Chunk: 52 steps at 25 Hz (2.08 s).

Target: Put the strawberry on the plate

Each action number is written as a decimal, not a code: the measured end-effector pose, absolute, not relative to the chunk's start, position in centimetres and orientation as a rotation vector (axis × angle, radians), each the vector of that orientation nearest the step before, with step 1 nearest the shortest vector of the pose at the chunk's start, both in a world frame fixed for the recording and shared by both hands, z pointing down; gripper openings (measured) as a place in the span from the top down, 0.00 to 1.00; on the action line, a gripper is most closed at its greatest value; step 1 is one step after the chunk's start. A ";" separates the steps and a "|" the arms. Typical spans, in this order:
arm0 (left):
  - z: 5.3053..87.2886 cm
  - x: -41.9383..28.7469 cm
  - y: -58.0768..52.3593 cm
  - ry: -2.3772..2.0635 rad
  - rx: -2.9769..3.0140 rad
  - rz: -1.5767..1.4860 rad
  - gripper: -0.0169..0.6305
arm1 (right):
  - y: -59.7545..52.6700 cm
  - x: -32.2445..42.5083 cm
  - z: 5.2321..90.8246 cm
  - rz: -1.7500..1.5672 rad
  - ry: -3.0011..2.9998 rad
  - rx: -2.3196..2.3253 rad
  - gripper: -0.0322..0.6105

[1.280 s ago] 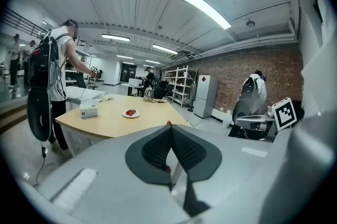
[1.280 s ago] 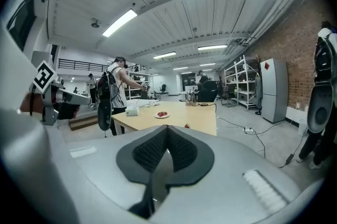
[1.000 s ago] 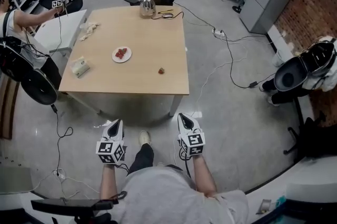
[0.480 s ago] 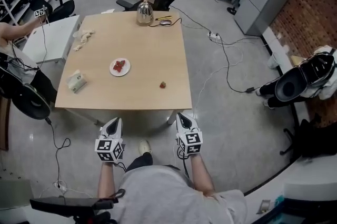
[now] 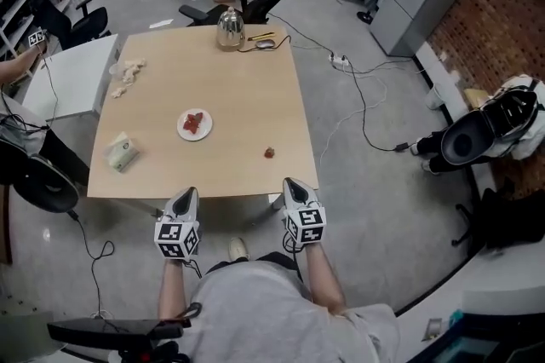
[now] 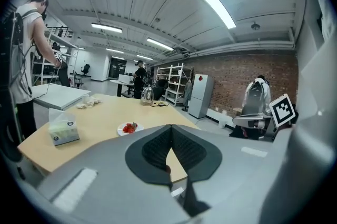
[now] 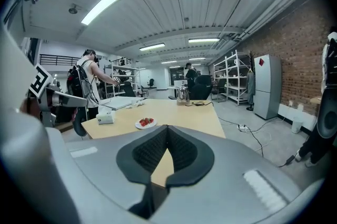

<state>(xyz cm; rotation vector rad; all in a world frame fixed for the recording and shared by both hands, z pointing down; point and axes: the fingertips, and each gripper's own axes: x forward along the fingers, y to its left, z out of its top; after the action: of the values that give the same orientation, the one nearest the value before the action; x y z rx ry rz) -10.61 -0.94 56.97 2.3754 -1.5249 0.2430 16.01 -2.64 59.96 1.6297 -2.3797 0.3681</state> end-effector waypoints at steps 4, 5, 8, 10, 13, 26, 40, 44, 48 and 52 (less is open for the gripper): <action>57.8 -10.8 -2.2 -1.492 2.384 0.240 0.94 | -3.8 15.3 60.7 0.376 -2.351 1.629 0.94; 58.0 -10.9 -2.5 -1.487 2.383 0.241 0.94 | -4.0 15.3 60.9 0.380 -2.342 1.628 0.94; 58.6 -11.6 -3.2 -1.480 2.368 0.231 0.94 | -4.4 14.8 61.6 0.386 -2.318 1.617 0.94; 59.1 -12.0 -3.7 -1.482 2.352 0.222 0.94 | -4.9 14.5 62.0 0.383 -2.304 1.604 0.94; 59.6 -12.6 -4.4 -1.493 2.323 0.213 0.94 | -5.9 14.2 62.3 0.383 -2.295 1.583 0.94; 60.4 -13.4 -9.5 -1.547 2.264 0.236 0.94 | -12.8 14.7 66.0 0.411 -2.247 1.531 0.94; 60.9 -12.9 -13.1 -1.563 2.204 0.314 0.94 | -18.2 15.6 71.6 0.492 -2.184 1.401 0.90; 61.2 -13.6 -13.6 -1.582 2.180 0.324 0.94 | -19.1 15.1 73.8 0.512 -2.158 1.338 0.85; 61.0 -14.1 -13.8 -1.604 2.166 0.338 0.94 | -19.6 15.0 75.3 0.544 -2.136 1.296 0.83; 61.1 -14.2 -13.8 -1.612 2.141 0.343 0.94 | -19.8 15.0 76.5 0.571 -2.119 1.257 0.78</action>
<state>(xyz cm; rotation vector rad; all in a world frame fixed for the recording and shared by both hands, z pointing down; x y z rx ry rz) -14.16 -13.75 61.14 2.1413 -1.6123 0.3429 14.99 -19.84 76.50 1.2566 -2.1194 0.5709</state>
